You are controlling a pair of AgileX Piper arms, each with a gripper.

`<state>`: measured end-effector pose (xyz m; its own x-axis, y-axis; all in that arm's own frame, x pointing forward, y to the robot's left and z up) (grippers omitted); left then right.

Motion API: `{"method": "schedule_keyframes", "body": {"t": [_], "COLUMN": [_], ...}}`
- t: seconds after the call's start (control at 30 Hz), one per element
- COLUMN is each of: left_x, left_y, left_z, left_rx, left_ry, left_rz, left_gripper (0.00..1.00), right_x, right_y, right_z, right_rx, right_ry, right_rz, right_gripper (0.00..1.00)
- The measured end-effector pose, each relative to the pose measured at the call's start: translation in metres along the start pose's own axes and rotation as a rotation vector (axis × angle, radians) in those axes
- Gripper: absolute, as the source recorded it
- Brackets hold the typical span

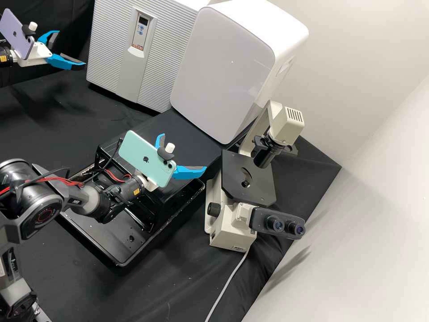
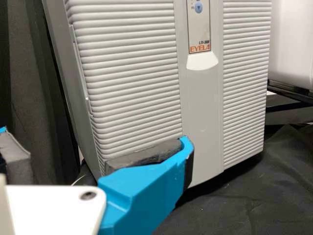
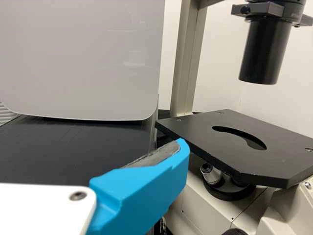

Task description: Open the incubator door

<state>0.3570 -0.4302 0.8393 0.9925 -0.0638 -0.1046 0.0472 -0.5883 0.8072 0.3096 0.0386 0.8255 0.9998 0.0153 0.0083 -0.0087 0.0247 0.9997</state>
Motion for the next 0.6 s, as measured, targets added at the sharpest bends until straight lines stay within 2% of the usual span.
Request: {"method": "schedule_keyframes", "body": {"t": [0.27,0.6], "left_x": [-0.013,-0.014], "left_y": [0.007,0.004], "left_z": [0.005,0.011], "left_rx": [-0.013,-0.015], "left_ry": [-0.003,-0.02], "left_rz": [0.014,0.007], "left_gripper": [1.0,1.0], "right_x": [0.0,0.0], "right_y": [0.0,0.0], "right_z": [0.0,0.0], "right_rx": [0.0,0.0], "right_ry": [0.0,0.0], "right_rz": [0.0,0.0], "right_gripper": [1.0,1.0]}}
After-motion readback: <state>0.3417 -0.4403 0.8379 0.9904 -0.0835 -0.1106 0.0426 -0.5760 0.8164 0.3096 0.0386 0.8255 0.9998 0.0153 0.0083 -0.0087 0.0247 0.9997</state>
